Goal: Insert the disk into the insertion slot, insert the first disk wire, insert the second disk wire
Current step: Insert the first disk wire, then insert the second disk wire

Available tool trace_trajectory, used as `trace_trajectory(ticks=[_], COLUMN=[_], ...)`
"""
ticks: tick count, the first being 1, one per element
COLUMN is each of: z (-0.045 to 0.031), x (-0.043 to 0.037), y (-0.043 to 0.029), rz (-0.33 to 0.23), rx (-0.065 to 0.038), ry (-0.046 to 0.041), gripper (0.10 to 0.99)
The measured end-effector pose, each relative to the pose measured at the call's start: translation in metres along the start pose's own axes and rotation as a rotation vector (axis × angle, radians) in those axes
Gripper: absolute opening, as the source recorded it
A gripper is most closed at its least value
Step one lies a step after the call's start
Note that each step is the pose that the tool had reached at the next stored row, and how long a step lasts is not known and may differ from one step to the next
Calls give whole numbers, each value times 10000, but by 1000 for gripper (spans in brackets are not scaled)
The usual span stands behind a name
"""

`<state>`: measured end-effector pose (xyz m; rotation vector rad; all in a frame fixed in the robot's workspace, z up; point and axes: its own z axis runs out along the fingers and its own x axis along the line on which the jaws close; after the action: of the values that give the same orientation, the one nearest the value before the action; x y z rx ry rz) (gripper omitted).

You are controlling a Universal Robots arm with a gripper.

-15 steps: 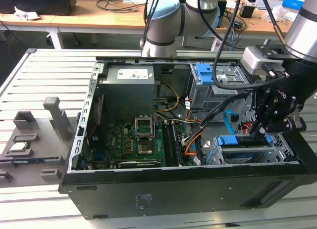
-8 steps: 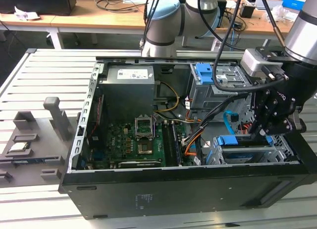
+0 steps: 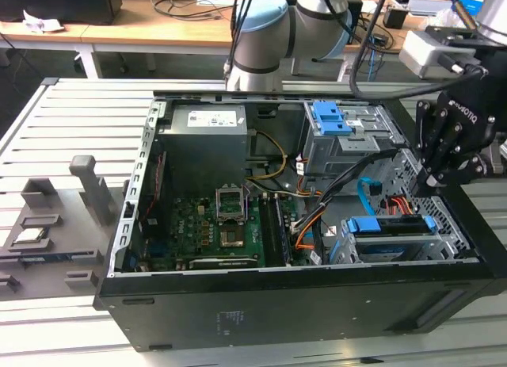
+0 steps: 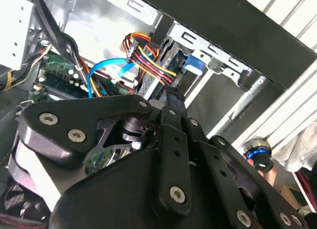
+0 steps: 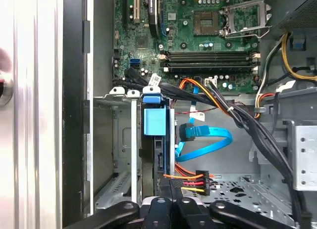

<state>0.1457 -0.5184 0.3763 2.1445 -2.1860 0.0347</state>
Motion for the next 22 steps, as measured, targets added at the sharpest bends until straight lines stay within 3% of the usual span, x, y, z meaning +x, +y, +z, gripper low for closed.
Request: trace_trajectory(ticks=[2,11,13,16,17,20,22], z=[-103,-110,-112,-112,-103,-53,-34], x=[5,6,6,-16,-39,-98,-125], y=[4,4,4,12,48,326,417], rz=[0,0,0,-1,-5,-8,-11], rx=[0,0,0,-1,1,0,1], ry=[0,-2,-2,2,-3,-10,-9], gripper=[106,106,235,302,302,302,302])
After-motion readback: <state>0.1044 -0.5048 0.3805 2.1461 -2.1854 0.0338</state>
